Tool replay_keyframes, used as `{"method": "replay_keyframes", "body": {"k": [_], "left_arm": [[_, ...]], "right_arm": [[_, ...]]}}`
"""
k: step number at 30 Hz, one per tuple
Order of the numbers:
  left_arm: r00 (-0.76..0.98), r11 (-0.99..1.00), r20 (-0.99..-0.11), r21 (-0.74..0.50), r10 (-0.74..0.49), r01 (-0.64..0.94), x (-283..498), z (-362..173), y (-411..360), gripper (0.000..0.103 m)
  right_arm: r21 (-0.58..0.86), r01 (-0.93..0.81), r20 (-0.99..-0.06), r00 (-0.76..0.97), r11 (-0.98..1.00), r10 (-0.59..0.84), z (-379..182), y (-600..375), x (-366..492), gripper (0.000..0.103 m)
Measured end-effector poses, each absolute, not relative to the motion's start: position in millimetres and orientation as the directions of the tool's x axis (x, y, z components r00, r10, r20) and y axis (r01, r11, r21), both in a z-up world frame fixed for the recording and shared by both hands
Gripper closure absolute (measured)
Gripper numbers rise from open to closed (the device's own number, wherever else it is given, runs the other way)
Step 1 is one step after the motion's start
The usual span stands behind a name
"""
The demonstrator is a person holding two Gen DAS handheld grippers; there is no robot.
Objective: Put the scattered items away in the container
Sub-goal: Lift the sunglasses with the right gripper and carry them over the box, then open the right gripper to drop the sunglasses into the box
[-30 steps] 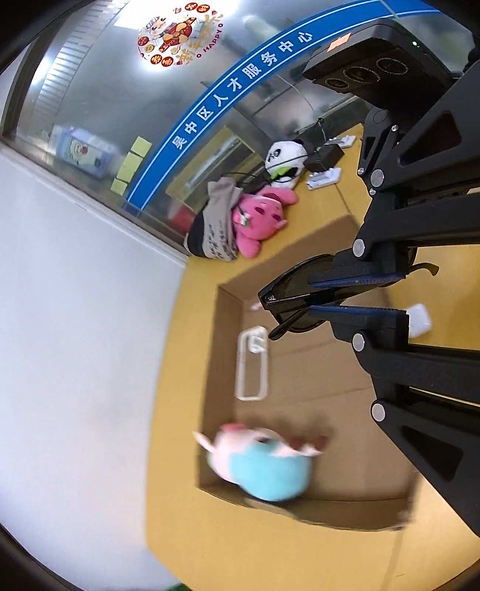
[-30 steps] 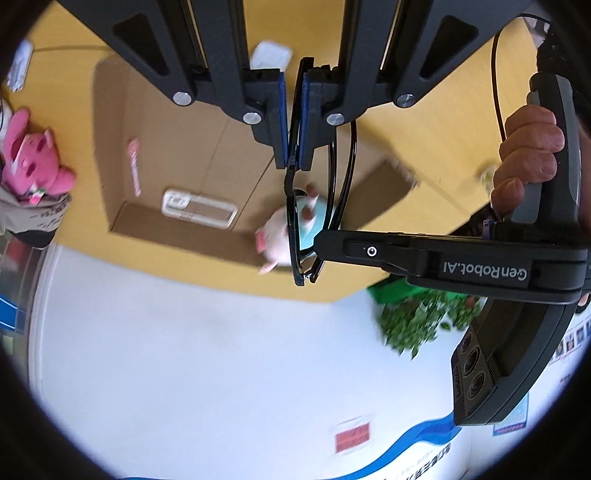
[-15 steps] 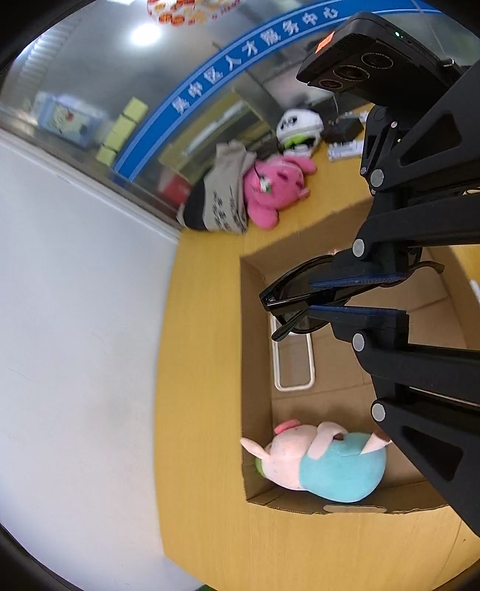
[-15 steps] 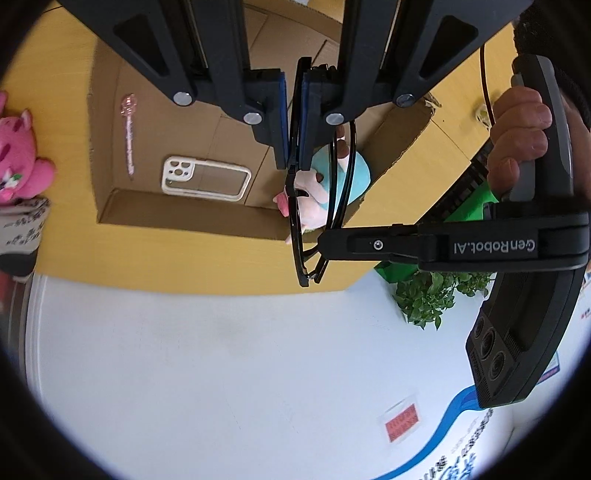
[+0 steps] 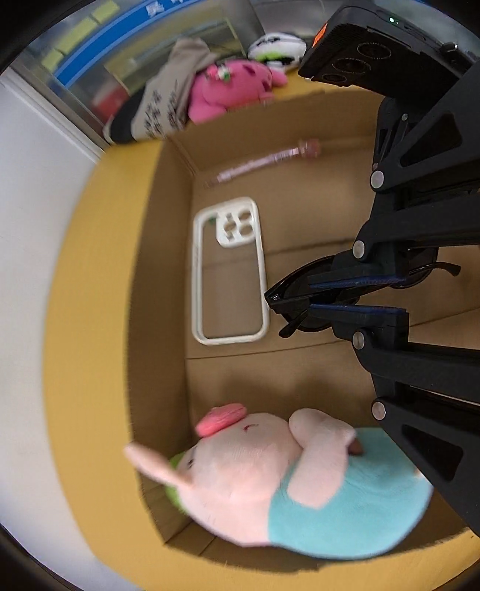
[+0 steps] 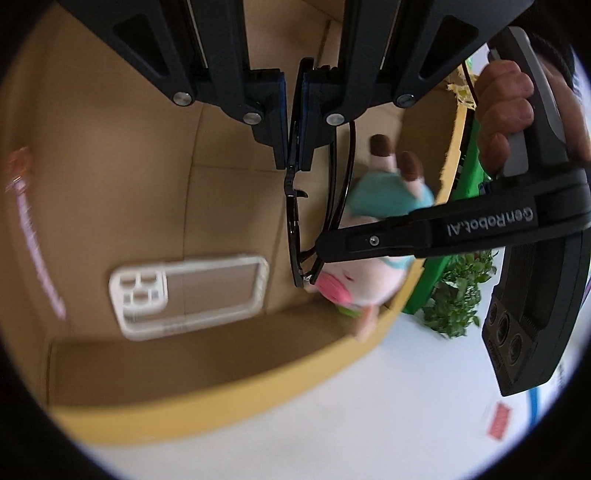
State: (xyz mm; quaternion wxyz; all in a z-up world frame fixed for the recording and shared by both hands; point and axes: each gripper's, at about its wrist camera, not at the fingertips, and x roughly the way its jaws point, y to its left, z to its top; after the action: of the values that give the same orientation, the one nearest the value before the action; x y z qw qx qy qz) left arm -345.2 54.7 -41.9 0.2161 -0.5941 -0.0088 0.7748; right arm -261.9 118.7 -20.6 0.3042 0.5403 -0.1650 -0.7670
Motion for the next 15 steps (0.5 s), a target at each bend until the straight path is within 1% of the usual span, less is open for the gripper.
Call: {"method": "replay_keyframes", "body": {"k": [5, 8, 10, 11, 12, 13, 14, 15], "left_arm": [[-0.178, -0.901, -0.922, -0.270, 0.344, -0.341, -353.2, -56.8, 64.9, 0.095], [-0.171, -0.895, -0.924, -0.267, 0.343, -0.357, -351.5, -57.5, 71.6, 0.095], [-0.173, -0.897, -0.924, -0.264, 0.341, -0.354, -349.8, -56.7, 71.1, 0.094], [-0.169, -0.899, -0.925, -0.268, 0.341, -0.347, -349.4, -57.3, 70.0, 0.092], [-0.169, -0.900, -0.925, -0.269, 0.341, -0.344, -348.1, -57.6, 68.9, 0.090], [-0.174, -0.899, -0.923, -0.270, 0.344, -0.345, -346.8, -56.6, 68.3, 0.082], [-0.183, -0.898, -0.919, -0.272, 0.349, -0.346, -344.7, -54.2, 66.9, 0.068], [-0.197, -0.898, -0.914, -0.274, 0.354, -0.346, -341.3, -50.4, 64.6, 0.062]], "right_arm": [[0.601, 0.231, -0.752, -0.161, -0.765, -0.640, -41.9, 116.6, -274.3, 0.097], [0.610, 0.230, -0.753, -0.129, -0.758, -0.645, -47.8, 111.8, -276.2, 0.093], [0.600, 0.231, -0.760, -0.137, -0.766, -0.636, -47.9, 112.1, -275.5, 0.090], [0.592, 0.230, -0.764, -0.146, -0.773, -0.628, -48.6, 113.4, -276.1, 0.079], [0.582, 0.226, -0.769, -0.159, -0.781, -0.619, -48.2, 115.6, -276.1, 0.065], [0.574, 0.219, -0.771, -0.180, -0.789, -0.610, -45.0, 119.3, -274.3, 0.058], [0.572, 0.215, -0.768, -0.198, -0.792, -0.609, -41.3, 122.9, -272.8, 0.046], [0.573, 0.213, -0.764, -0.210, -0.791, -0.610, -37.3, 126.2, -271.0, 0.039]]}}
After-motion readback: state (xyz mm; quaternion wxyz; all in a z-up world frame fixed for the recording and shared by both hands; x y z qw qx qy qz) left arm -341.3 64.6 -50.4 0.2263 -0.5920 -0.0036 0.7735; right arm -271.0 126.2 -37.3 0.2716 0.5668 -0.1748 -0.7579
